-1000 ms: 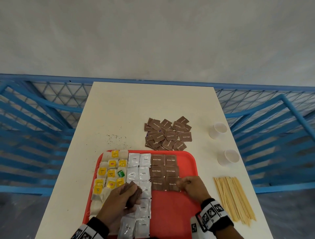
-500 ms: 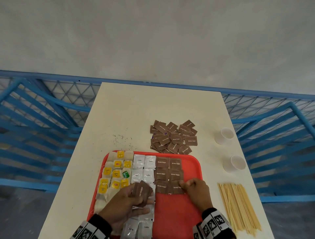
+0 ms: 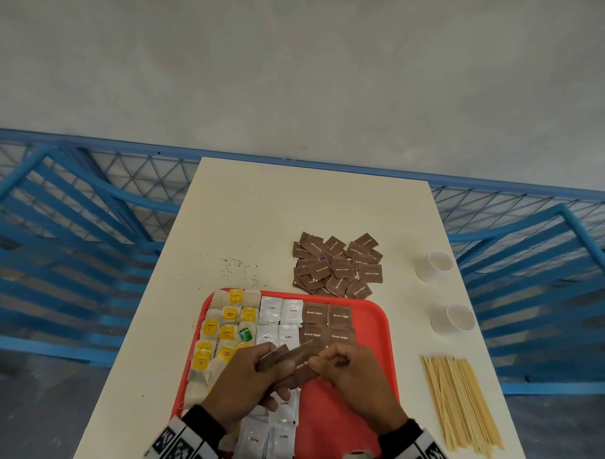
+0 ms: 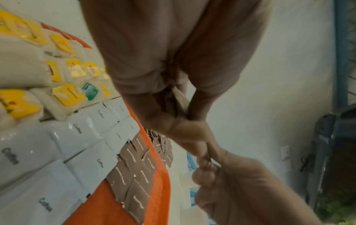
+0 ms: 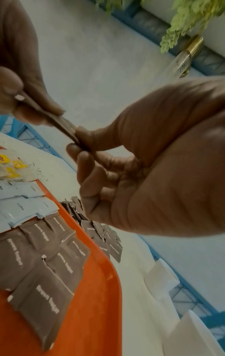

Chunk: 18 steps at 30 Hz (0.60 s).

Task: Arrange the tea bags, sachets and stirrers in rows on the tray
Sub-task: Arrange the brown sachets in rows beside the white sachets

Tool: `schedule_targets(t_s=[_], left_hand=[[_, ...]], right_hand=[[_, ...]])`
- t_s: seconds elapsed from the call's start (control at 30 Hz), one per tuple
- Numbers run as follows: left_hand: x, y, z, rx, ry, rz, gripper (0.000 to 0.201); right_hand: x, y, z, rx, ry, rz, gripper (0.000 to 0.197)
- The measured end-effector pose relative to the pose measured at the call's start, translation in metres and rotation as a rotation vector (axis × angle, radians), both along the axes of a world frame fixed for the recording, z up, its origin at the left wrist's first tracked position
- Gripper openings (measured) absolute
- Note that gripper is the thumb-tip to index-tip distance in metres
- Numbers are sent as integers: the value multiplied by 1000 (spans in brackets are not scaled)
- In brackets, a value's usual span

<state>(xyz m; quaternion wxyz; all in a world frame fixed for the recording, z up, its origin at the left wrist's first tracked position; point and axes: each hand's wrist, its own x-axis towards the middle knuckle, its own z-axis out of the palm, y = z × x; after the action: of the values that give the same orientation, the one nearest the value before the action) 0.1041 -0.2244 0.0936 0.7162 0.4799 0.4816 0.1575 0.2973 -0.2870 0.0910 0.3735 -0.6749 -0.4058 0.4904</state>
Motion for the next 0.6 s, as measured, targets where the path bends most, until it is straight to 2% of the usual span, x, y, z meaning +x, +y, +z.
schedule_targets(t_s=[0.07, 0.13, 0.2, 0.3, 0.5, 0.6], left_hand=[[-1, -1, 0, 14, -1, 7, 26], [-3, -2, -2, 28, 17, -67, 21], [-5, -4, -4, 30, 39, -127, 19], [-6, -5, -8, 13, 44, -121, 18], [-1, -10, -17, -46, 93, -85, 24], [-4, -11, -19, -68, 122, -25, 34]], right_hand=[[-2, -4, 0, -16, 78, -19, 14], [-4, -7, 1, -3, 168, -42, 13], [-6, -10, 2, 10, 211, -53, 14], [-8, -16, -3, -21, 241, -84, 16], [-2, -23, -13, -129, 125, 8, 9], [14, -8, -25, -116, 44, -63, 10]])
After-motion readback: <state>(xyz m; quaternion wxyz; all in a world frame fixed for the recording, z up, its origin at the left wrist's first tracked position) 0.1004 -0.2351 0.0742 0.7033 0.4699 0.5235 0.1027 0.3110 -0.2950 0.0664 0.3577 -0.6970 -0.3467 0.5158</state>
